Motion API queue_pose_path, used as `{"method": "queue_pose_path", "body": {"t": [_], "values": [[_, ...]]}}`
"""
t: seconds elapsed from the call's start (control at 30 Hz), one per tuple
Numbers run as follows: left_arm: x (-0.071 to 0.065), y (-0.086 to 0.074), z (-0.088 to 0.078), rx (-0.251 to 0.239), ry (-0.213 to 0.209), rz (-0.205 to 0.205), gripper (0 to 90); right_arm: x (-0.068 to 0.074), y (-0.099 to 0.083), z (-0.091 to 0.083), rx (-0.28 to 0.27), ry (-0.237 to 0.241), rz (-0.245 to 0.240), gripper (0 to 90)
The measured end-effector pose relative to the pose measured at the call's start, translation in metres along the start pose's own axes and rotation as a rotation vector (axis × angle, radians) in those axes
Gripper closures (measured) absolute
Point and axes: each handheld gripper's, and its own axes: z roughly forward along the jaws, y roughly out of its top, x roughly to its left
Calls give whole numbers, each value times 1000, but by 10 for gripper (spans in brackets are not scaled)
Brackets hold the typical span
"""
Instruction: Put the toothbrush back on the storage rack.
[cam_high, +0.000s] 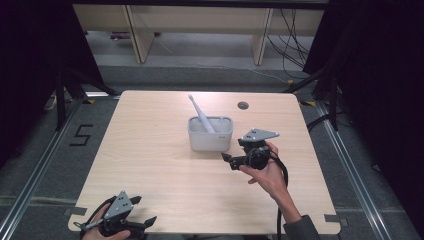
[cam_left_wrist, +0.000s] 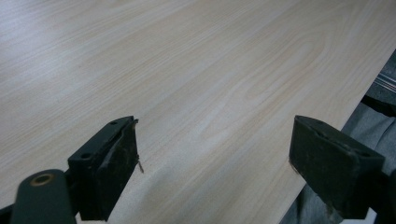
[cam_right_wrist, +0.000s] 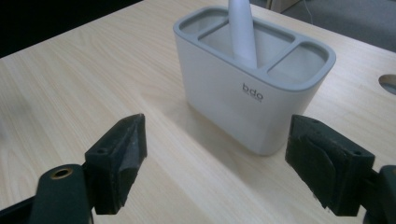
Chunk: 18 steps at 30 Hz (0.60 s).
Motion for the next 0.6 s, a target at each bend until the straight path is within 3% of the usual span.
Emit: {"method": "queue_pose_path", "body": {"t": [0.03,0.07,0.1,0.3,0.33,0.4,0.47,0.6], "values": [[0,0,0,2,4,4,149,0,-2,-1,-1,-3,-5,208],[0,0,0,1,4,3,149,2,-4,-2,-4,0,30,209],[0,0,0,1,4,3,149,0,-5,-3,-4,-5,4,210],[0,0,0,1,1,2,148,2,-13,-9,6,-8,45,210],[0,0,0,2,3,5,149,1,-15,-8,-14,-22,13,210],[0,0,0,0,5,1,149,3,-18,-10,-8,-10,38,209],[1,0,0,4,4,6,149,3,-21,-10,-2,-1,12,208],[0,0,0,1,2,4,148,7,-28,-10,4,10,14,203]]}}
